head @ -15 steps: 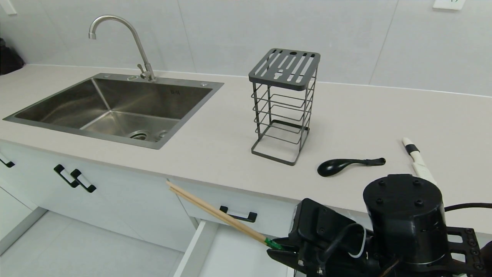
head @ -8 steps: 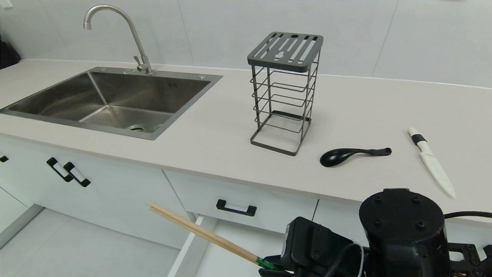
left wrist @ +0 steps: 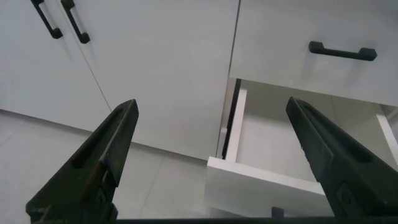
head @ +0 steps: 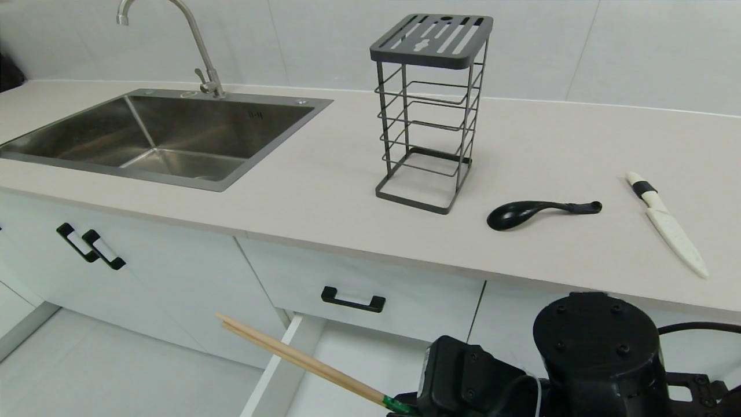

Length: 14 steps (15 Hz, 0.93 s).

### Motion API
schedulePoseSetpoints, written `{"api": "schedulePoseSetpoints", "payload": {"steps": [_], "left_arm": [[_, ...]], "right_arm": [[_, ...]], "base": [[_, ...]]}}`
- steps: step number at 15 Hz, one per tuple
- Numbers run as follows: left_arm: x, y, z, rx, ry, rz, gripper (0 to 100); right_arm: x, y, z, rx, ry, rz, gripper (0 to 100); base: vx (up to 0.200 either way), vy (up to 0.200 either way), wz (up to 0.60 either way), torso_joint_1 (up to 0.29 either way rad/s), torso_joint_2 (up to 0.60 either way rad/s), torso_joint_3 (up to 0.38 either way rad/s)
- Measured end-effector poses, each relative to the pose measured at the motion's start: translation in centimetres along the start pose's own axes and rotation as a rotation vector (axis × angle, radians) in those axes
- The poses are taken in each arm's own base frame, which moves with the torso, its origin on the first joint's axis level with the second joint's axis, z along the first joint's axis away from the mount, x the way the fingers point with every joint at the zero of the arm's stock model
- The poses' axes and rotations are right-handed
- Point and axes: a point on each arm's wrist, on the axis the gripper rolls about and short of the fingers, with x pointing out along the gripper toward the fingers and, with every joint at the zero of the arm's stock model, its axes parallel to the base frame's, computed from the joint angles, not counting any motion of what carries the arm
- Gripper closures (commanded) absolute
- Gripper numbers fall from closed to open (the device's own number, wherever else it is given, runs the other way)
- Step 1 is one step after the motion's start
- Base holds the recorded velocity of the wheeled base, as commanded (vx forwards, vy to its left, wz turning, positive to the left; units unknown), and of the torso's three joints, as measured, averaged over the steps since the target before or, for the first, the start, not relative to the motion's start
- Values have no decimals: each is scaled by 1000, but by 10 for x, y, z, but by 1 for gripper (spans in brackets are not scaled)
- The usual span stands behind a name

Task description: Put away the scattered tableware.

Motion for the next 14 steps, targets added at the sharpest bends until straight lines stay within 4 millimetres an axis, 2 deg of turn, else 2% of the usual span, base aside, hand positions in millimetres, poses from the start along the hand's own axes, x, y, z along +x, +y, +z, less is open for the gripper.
{"api": "schedulePoseSetpoints", "payload": {"steps": [14], "left_arm": [[0, 0, 0, 0, 0, 0, 0]], "right_arm": [[3, 10, -3, 35, 15, 35, 100]], "base": [[0, 0, 0, -126, 214, 96]]}}
